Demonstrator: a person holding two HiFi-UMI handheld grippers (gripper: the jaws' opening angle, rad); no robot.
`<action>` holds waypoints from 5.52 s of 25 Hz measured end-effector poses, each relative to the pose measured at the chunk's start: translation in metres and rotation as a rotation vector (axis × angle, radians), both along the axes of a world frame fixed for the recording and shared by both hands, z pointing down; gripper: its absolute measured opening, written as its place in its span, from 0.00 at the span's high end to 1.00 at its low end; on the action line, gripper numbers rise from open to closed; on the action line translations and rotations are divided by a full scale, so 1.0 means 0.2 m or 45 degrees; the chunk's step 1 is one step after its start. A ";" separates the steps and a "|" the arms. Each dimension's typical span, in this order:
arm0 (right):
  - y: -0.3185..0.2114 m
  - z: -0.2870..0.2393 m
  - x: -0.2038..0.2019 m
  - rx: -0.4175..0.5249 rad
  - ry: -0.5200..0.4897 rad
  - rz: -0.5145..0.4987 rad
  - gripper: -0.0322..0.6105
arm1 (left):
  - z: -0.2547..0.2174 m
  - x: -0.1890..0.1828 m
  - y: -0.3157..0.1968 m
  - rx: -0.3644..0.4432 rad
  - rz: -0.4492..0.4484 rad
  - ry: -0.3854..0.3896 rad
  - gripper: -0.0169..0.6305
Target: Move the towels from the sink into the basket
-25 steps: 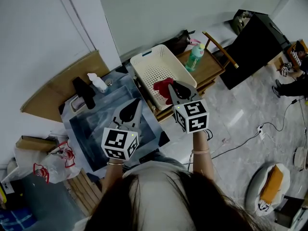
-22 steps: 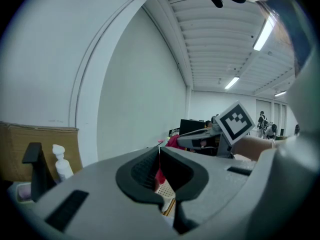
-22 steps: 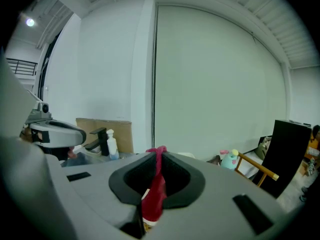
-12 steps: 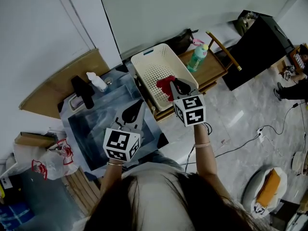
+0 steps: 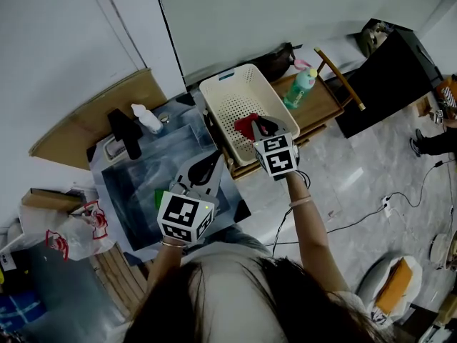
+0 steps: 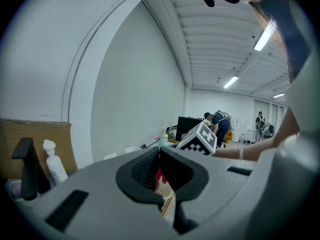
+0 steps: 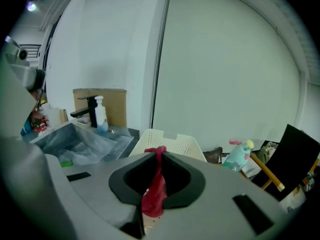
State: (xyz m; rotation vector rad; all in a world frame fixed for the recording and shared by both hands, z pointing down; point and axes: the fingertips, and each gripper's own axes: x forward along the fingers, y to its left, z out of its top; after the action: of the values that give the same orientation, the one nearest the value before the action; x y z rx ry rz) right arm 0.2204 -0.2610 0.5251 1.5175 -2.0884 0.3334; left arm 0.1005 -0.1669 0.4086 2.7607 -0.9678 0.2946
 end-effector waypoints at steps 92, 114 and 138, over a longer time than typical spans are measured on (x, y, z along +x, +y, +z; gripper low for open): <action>0.59 -0.52 -0.81 0.292 -0.163 -0.153 0.91 | -0.16 -0.82 0.29 0.113 -0.381 0.044 0.96; 0.66 -0.40 -1.24 0.205 -0.200 -0.453 0.91 | -0.12 -1.10 0.35 0.089 -0.586 0.039 0.96; 0.67 0.05 -1.52 -0.106 -0.100 -0.756 0.91 | -0.04 -1.25 0.39 0.047 -0.760 0.025 0.96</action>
State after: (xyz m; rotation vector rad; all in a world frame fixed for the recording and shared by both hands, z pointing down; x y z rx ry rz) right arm -0.0836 -0.1278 0.5351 0.7889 -2.4304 0.2499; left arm -0.1502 -0.0882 0.4004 2.3467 -1.7278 0.1492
